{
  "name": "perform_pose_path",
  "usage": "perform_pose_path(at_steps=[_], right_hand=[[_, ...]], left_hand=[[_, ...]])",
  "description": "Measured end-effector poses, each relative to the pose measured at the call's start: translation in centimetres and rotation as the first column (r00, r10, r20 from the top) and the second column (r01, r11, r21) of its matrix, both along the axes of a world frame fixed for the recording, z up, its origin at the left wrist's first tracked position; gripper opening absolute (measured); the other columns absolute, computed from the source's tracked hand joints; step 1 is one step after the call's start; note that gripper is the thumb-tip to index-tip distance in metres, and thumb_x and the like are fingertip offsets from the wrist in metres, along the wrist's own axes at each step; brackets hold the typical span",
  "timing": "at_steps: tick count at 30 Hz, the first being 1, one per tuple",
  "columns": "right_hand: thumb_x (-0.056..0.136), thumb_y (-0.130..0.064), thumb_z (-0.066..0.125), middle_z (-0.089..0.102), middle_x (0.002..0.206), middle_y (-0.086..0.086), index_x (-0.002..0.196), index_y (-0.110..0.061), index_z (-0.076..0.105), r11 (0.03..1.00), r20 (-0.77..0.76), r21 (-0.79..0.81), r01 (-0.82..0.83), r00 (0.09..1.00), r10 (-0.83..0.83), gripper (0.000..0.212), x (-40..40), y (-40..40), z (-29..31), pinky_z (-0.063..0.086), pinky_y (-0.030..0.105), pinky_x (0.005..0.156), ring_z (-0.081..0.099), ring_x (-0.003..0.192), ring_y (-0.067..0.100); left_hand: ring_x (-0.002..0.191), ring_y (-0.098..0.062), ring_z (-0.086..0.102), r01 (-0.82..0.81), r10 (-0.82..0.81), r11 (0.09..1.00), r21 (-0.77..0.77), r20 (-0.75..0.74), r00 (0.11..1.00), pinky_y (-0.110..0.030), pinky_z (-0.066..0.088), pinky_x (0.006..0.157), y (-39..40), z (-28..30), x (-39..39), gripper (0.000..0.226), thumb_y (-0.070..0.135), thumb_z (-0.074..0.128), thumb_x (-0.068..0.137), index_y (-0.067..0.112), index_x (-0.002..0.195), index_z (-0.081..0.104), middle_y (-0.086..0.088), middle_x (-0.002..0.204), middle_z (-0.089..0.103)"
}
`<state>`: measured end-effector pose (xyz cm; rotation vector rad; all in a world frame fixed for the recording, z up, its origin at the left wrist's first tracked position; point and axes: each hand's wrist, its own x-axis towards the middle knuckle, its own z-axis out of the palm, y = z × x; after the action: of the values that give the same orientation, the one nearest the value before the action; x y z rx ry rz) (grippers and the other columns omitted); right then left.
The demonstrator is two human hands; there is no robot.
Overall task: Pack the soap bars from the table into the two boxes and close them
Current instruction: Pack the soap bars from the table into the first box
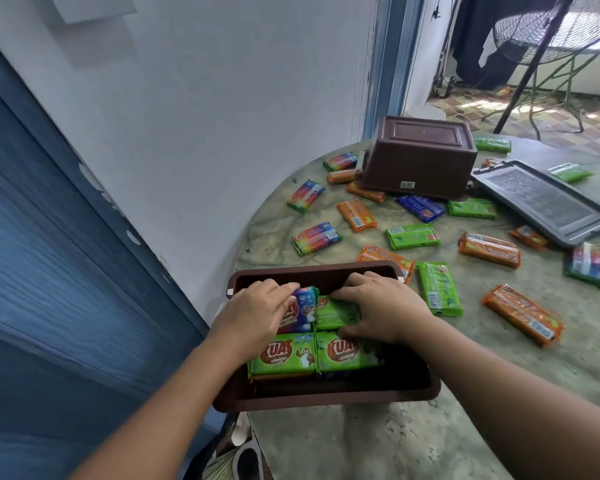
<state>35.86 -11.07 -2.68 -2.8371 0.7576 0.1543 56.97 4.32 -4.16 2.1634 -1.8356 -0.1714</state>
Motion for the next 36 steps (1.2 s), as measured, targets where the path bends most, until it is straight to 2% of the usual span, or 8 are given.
perform_pose_path(at_steps=[4, 7, 14, 18, 22, 27, 31, 36], right_hand=[[0.081, -0.071, 0.065, 0.051, 0.134, -0.014, 0.149, -0.043, 0.046, 1.000, 0.000, -0.004, -0.006, 1.000, 0.006, 0.076, -0.08, 0.06, 0.09, 0.046, 0.036, 0.095, 0.048, 0.123, 0.014], [0.081, -0.070, 0.065, 0.051, 0.134, -0.013, 0.149, -0.042, 0.047, 1.000, -0.001, -0.002, -0.001, 1.000, 0.001, 0.076, -0.13, 0.14, 0.13, 0.046, 0.037, 0.096, 0.048, 0.124, 0.014], [0.080, -0.071, 0.064, 0.051, 0.135, -0.014, 0.149, -0.041, 0.047, 1.000, -0.010, -0.003, -0.002, 1.000, 0.002, 0.077, -0.02, 0.06, -0.03, 0.047, 0.037, 0.098, 0.048, 0.124, 0.014], [0.083, -0.069, 0.061, 0.052, 0.135, -0.013, 0.148, -0.042, 0.049, 1.000, -0.019, -0.001, -0.013, 1.000, 0.013, 0.071, -0.09, 0.05, -0.08, 0.047, 0.037, 0.097, 0.048, 0.124, 0.015], [0.101, -0.054, 0.042, 0.058, 0.135, -0.013, 0.147, -0.041, 0.049, 1.000, 0.079, 0.024, 0.004, 0.997, -0.006, 0.048, -0.24, 0.27, -0.31, 0.051, 0.038, 0.094, 0.055, 0.122, 0.016], [0.111, -0.039, 0.031, 0.057, 0.137, -0.008, 0.154, -0.037, 0.036, 0.996, 0.138, 0.068, 0.053, 0.988, -0.062, 0.044, -0.31, 0.26, -0.13, 0.050, 0.040, 0.091, 0.055, 0.124, 0.019], [0.110, -0.044, 0.028, 0.060, 0.137, -0.010, 0.149, -0.040, 0.039, 0.991, 0.142, 0.107, 0.080, 0.985, -0.095, 0.040, -0.40, 0.27, 0.22, 0.052, 0.042, 0.089, 0.061, 0.119, 0.020], [0.107, -0.055, 0.028, 0.051, 0.130, -0.013, 0.147, -0.049, 0.033, 0.995, 0.004, 0.083, 0.050, 0.999, -0.050, 0.040, 0.33, 0.32, 0.26, 0.052, 0.042, 0.080, 0.063, 0.105, 0.022]], left_hand=[[0.110, -0.013, 0.052, 0.002, -0.004, 0.999, 0.034, 0.075, 0.997, -0.035, 0.048, 0.094, -0.33, -0.27, 0.12, 0.044, 0.045, 0.036, 0.107, 0.030, 0.145, 0.052, 0.010, 0.118, 0.059], [0.114, -0.014, 0.049, -0.016, 0.017, 1.000, -0.009, 0.072, 0.997, -0.036, 0.049, 0.094, -0.24, -0.41, 0.23, 0.044, 0.044, 0.054, 0.101, 0.029, 0.142, 0.056, 0.008, 0.121, 0.054], [0.110, -0.007, 0.048, 0.045, -0.051, 0.996, 0.081, 0.082, 0.995, -0.032, 0.043, 0.092, -0.24, -0.23, 0.28, 0.049, 0.058, 0.073, 0.082, 0.038, 0.126, 0.067, 0.021, 0.119, 0.056], [0.109, -0.008, 0.050, 0.038, -0.046, 0.996, 0.086, 0.086, 0.995, -0.033, 0.046, 0.092, -0.16, -0.36, 0.28, 0.047, 0.056, 0.073, 0.083, 0.038, 0.127, 0.067, 0.022, 0.119, 0.055], [0.108, -0.008, 0.051, 0.029, -0.034, 0.997, 0.068, 0.069, 0.997, -0.032, 0.047, 0.088, -0.18, -0.16, 0.15, 0.048, 0.055, 0.074, 0.082, 0.037, 0.127, 0.067, 0.020, 0.118, 0.056], [0.107, -0.009, 0.051, 0.037, -0.040, 0.997, 0.062, 0.046, 0.998, -0.032, 0.046, 0.086, -0.14, 0.06, 0.01, 0.049, 0.054, 0.075, 0.081, 0.034, 0.125, 0.068, 0.017, 0.117, 0.059], [0.105, -0.006, 0.052, 0.030, -0.031, 0.999, 0.034, 0.022, 0.999, -0.031, 0.047, 0.085, 0.01, 0.28, 0.01, 0.043, 0.052, 0.076, 0.081, 0.033, 0.120, 0.071, 0.017, 0.114, 0.061], [0.102, -0.004, 0.050, 0.046, -0.048, 0.997, 0.054, 0.045, 0.998, -0.033, 0.049, 0.085, 0.04, 0.32, -0.06, 0.036, 0.049, 0.071, 0.082, 0.035, 0.115, 0.074, 0.020, 0.111, 0.061]])
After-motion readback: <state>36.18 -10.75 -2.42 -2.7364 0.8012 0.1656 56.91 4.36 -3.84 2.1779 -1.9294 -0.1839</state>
